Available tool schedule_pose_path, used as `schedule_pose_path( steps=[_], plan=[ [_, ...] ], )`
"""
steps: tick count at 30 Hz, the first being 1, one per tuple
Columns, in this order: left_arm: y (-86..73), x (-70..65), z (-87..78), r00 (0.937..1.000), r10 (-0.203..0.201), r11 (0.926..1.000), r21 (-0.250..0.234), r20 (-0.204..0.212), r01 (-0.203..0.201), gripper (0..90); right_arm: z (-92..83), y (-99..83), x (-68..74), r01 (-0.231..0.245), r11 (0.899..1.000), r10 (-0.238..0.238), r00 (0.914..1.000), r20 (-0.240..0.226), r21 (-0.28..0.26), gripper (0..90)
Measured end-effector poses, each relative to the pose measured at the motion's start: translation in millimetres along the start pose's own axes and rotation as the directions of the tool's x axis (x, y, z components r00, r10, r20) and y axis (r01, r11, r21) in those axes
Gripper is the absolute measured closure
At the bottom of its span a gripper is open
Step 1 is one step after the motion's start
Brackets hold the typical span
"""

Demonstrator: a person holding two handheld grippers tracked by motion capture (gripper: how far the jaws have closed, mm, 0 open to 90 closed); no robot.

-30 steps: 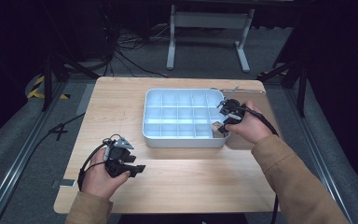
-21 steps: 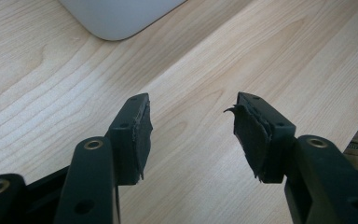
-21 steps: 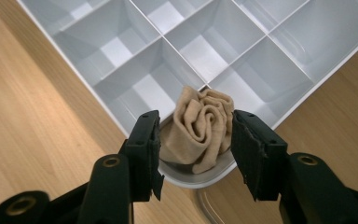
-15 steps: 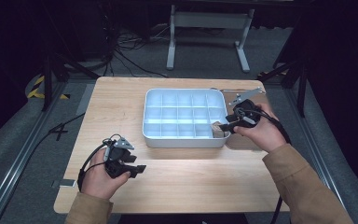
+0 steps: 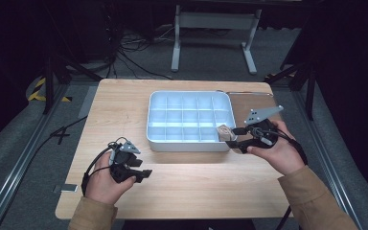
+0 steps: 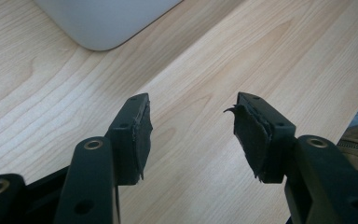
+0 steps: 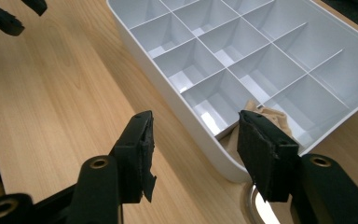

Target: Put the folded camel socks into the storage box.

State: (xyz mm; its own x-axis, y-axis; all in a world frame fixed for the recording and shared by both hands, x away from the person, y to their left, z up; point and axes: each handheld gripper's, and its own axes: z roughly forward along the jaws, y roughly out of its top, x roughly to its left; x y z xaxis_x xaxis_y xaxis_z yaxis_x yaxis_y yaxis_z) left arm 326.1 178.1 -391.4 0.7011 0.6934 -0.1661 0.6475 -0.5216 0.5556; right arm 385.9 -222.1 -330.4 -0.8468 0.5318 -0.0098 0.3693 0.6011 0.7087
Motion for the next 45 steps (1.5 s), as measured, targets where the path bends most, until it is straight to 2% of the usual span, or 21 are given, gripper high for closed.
schedule_pose_path(
  steps=[4,7,12,14,16,17,19,27,31,38,45],
  plan=[
    [2.0,-1.0,2.2,1.0000,0.004,1.0000,0.008,0.004,-0.004,46.8,-3.2,-8.5,7.1,-0.001,0.999,0.001,0.9999,-0.014,-0.032,46.2],
    [3.8,-2.1,3.0,0.9999,0.006,0.9999,0.011,0.008,-0.006,46.7,-3.4,-15.3,13.4,0.020,0.999,-0.021,0.9996,-0.020,-0.037,46.2],
    [6.2,-3.2,4.6,0.9997,0.020,0.9997,0.011,0.013,-0.020,46.7,-1.3,-28.6,21.5,0.014,0.999,-0.016,0.9989,-0.044,-0.050,45.4],
    [6.8,-3.1,4.7,0.9996,0.026,0.9995,0.016,0.012,-0.026,46.7,-0.2,-34.4,23.5,0.006,0.997,-0.011,0.9978,-0.065,-0.072,45.3],
    [7.0,-3.5,4.9,0.9997,0.023,0.9996,0.016,0.012,-0.023,46.7,3.8,-42.0,24.7,-0.027,0.993,0.018,0.9970,-0.075,-0.112,45.5],
    [7.2,-3.7,4.9,0.9995,0.026,0.9995,0.020,0.016,-0.026,46.7,8.1,-44.4,24.7,-0.035,0.994,0.027,0.9966,-0.077,-0.103,45.2],
    [6.9,-4.5,5.6,0.9996,0.023,0.9995,0.020,0.016,-0.023,46.8,14.8,-47.8,25.4,-0.012,0.998,0.007,0.9968,-0.080,-0.054,45.1],
    [6.8,-4.4,7.9,0.9995,0.023,0.9993,0.028,0.023,-0.024,46.6,29.5,-61.4,27.5,-0.028,1.000,0.027,0.9959,-0.086,-0.010,43.3],
    [6.5,-4.5,9.5,0.9992,0.027,0.9988,0.041,0.030,-0.028,46.7,41.2,-70.7,28.8,-0.025,0.999,0.027,0.9958,-0.088,0.023,42.5],
    [6.8,-5.4,13.2,0.9984,0.043,0.9971,0.061,0.036,-0.045,47.0,63.2,-83.6,34.6,0.014,0.998,-0.008,0.9958,-0.091,0.069,42.8],
    [8.2,-5.1,19.0,0.9973,0.059,0.9942,0.087,0.044,-0.062,46.6,80.5,-96.3,37.9,0.004,0.994,0.005,0.9961,-0.088,0.108,43.0]
  ],
)
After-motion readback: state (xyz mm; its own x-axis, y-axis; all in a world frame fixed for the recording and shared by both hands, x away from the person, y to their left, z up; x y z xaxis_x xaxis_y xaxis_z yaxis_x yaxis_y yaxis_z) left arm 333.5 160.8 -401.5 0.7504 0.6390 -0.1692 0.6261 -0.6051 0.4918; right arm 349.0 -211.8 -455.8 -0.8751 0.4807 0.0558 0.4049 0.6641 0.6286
